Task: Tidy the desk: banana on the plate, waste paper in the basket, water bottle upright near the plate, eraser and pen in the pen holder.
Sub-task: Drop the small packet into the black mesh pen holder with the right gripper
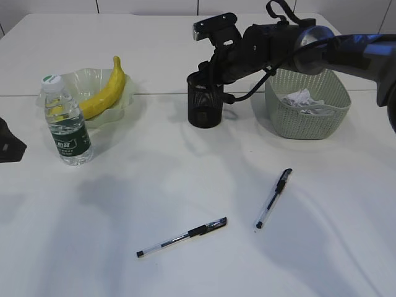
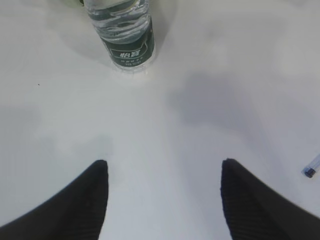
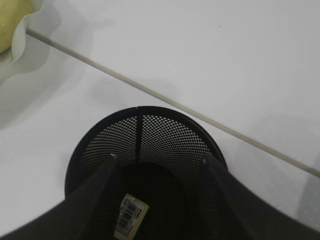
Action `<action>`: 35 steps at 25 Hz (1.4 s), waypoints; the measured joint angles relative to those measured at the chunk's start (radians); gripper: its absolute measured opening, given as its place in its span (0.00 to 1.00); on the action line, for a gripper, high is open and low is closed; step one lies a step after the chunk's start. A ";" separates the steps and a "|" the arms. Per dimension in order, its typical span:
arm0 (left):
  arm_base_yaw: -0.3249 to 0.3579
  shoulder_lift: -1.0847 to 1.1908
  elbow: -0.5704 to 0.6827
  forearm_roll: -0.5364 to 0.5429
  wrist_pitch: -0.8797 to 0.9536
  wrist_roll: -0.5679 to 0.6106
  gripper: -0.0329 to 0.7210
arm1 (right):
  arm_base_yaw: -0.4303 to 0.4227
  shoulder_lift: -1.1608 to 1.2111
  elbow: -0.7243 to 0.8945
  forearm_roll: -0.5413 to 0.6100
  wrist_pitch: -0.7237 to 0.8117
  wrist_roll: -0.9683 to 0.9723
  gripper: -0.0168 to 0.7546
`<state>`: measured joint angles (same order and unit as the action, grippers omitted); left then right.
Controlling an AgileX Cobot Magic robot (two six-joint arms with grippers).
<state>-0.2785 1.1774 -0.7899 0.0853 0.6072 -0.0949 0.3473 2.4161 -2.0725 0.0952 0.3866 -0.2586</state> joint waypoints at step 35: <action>0.000 0.000 -0.001 -0.011 0.092 0.000 0.70 | 0.000 -0.076 -0.422 -0.041 0.843 0.026 0.51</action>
<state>-0.2785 1.1774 -0.7906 0.0740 0.6992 -0.0949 0.3473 2.3401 -2.4944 0.0547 1.2301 -0.2328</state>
